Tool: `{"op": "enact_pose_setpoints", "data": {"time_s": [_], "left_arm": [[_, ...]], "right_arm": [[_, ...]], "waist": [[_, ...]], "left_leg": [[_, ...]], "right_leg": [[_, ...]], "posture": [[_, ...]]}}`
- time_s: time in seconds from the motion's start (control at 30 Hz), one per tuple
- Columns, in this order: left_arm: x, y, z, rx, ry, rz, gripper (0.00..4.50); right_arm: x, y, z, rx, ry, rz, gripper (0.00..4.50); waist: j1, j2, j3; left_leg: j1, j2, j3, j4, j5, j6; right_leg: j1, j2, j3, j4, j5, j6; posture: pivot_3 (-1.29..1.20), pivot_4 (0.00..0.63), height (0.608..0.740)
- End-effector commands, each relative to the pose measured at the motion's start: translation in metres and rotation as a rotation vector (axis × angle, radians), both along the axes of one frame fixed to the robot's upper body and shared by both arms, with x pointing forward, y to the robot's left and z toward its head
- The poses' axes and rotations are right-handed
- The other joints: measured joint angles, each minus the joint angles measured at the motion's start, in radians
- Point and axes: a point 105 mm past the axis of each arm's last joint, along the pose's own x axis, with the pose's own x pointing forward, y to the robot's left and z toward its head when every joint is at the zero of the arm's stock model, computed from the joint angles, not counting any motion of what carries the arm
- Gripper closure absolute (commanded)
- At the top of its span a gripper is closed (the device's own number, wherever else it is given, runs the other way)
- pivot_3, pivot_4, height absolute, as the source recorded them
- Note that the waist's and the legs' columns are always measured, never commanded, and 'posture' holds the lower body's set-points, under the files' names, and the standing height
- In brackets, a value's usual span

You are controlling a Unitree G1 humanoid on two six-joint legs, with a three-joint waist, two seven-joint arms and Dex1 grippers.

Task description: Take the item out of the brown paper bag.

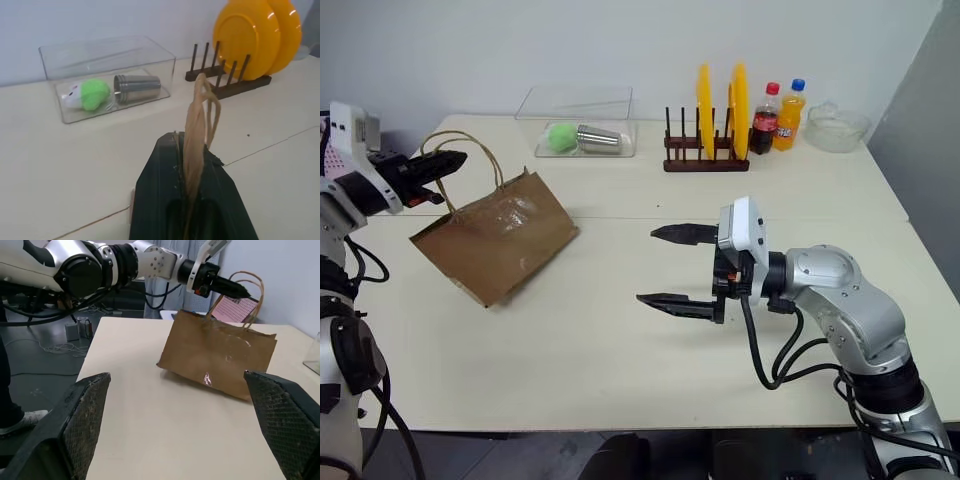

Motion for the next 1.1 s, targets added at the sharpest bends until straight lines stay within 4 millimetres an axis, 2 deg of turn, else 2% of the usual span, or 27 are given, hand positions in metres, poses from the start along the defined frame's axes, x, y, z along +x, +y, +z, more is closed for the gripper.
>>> {"op": "enact_pose_setpoints", "data": {"time_s": [0.03,0.3,0.53,0.83,1.1], "left_arm": [[-0.003,-0.031,0.044,0.061,-0.122,-0.134,4.46],[0.004,-0.082,0.073,0.121,-0.196,-0.305,4.46],[0.012,-0.141,0.081,0.173,-0.222,-0.497,4.46],[0.020,-0.217,0.073,0.175,-0.227,-0.662,4.46],[0.022,-0.259,0.059,0.194,-0.226,-0.730,4.46]], "right_arm": [[-0.003,-0.007,0.009,0.000,-0.052,-0.011,0.00],[-0.004,-0.021,0.001,-0.014,-0.021,-0.099,0.00],[-0.003,-0.041,-0.012,-0.012,0.042,-0.287,0.00],[-0.016,-0.055,-0.024,-0.005,0.093,-0.429,0.00],[-0.025,-0.062,-0.029,0.011,0.104,-0.514,0.00]], "waist": [[0.003,-0.001,0.001],[0.004,-0.005,0.003],[0.005,-0.005,0.003],[0.002,-0.006,0.004],[0.001,-0.007,0.004]], "left_leg": [[0.000,0.000,0.000,0.000,0.000,0.000],[-0.004,0.000,-0.001,0.001,0.000,0.000],[-0.008,0.000,0.000,0.003,0.000,0.000],[-0.009,0.000,0.000,0.004,0.000,0.000],[-0.009,0.000,0.000,0.005,0.000,0.000]], "right_leg": [[0.000,0.000,0.000,0.000,0.000,0.000],[-0.002,0.000,-0.001,0.000,0.002,-0.002],[-0.004,-0.001,-0.003,0.000,0.002,-0.002],[-0.004,-0.001,-0.003,0.001,0.002,-0.002],[-0.004,0.000,-0.003,0.002,0.001,-0.001]], "posture": [[0.00,0.150,0.740],[0.00,0.150,0.740],[0.00,0.150,0.740],[0.00,0.150,0.740],[0.00,0.150,0.740]]}}
